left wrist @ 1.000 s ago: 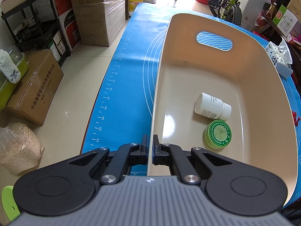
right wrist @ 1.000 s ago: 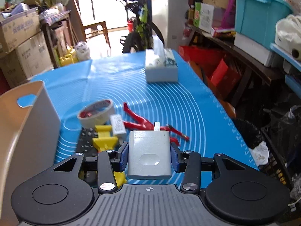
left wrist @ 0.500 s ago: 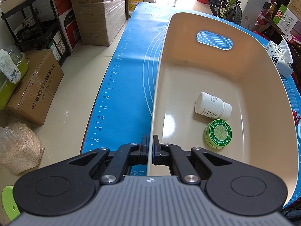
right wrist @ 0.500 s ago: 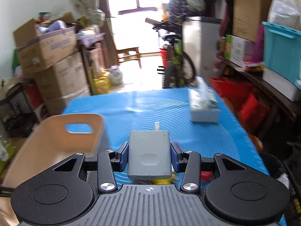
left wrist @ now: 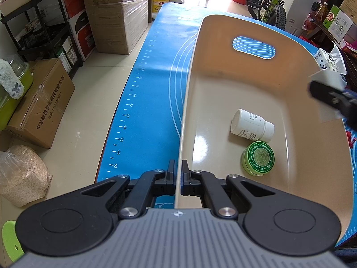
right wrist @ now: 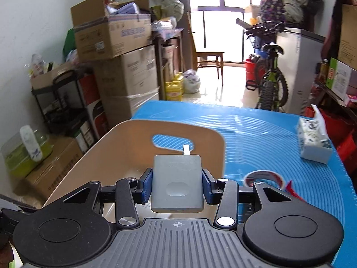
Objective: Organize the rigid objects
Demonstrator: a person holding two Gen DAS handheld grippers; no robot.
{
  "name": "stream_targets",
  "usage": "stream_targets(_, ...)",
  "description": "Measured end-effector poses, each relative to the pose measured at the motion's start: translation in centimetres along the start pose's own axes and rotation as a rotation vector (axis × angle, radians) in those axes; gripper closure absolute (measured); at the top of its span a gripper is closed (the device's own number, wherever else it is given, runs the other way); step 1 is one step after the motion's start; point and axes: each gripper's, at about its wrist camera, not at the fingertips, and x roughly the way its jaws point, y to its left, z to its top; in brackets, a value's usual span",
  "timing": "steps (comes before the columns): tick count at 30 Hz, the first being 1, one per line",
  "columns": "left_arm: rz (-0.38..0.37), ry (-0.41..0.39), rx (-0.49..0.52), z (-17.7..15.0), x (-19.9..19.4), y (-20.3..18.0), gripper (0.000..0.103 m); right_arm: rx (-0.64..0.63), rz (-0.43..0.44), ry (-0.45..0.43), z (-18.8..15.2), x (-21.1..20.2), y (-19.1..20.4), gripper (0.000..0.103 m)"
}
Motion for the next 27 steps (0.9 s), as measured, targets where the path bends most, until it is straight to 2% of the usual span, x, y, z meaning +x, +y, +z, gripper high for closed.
stream_targets(8, 0.0, 0.0, 0.0, 0.0, 0.0, -0.1, 0.099, -0.118, 0.051, 0.09, -1.7, 2.3, 3.6, 0.052)
stream_targets(13, 0.001, 0.001, 0.002, 0.0, 0.1, -0.1, 0.099, -0.169, 0.064, 0.188, -2.3, 3.4, 4.6, 0.052)
stream_targets(20, 0.003, 0.004, 0.006, -0.1, 0.2, -0.3, 0.099, -0.148, 0.071, 0.345, -2.2, 5.6, 4.3, 0.053)
stream_targets(23, 0.002, 0.005, 0.008, 0.0, 0.2, -0.3, 0.099, -0.142, 0.066, 0.355, -2.2, 5.6, 4.2, 0.052)
stream_targets(27, 0.004, 0.007, 0.009, 0.0, 0.1, -0.2, 0.099, -0.119, 0.075, 0.319, -2.1, 5.0, 3.6, 0.05)
